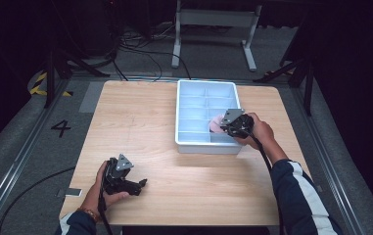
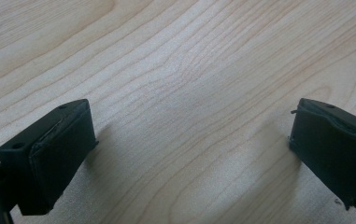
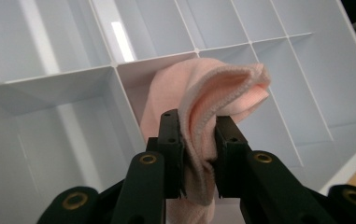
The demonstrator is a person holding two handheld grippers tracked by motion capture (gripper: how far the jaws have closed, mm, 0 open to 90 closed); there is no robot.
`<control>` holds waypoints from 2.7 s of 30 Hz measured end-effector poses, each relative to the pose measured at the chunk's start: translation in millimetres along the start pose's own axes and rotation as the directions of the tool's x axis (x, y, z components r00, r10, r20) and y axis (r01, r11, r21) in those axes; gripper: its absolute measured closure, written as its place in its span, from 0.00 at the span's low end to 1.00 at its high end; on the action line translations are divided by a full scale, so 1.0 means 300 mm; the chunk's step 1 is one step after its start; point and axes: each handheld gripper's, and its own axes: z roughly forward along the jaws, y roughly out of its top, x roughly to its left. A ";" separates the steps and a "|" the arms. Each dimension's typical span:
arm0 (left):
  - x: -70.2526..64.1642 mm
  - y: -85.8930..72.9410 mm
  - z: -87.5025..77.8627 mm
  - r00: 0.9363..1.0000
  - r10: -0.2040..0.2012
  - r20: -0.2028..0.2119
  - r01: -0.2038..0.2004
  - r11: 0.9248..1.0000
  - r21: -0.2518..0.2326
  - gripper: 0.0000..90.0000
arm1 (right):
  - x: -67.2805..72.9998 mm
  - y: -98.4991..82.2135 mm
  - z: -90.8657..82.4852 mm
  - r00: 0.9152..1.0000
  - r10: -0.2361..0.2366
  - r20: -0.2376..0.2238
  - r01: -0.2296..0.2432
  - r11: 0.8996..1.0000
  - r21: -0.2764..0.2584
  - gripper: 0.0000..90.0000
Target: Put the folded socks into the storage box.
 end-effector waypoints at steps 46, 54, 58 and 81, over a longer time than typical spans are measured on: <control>0.000 0.000 0.000 1.000 0.000 0.000 0.000 1.000 0.000 0.01 | -0.071 0.036 0.073 0.977 0.136 -0.164 -0.101 0.974 0.203 0.80; 0.000 0.000 0.000 1.000 0.000 0.000 0.000 1.000 0.000 0.01 | -0.081 0.023 0.048 0.970 0.185 -0.160 -0.160 0.975 0.156 0.74; 0.000 0.000 0.000 1.000 0.000 0.000 0.000 1.000 0.000 0.01 | -0.089 0.015 0.031 0.964 0.213 -0.161 -0.192 0.972 0.138 0.66; -0.002 0.000 0.000 1.000 -0.004 -0.003 0.004 1.000 0.000 0.01 | -0.084 -0.014 0.028 0.964 0.231 -0.132 -0.221 0.972 0.082 0.87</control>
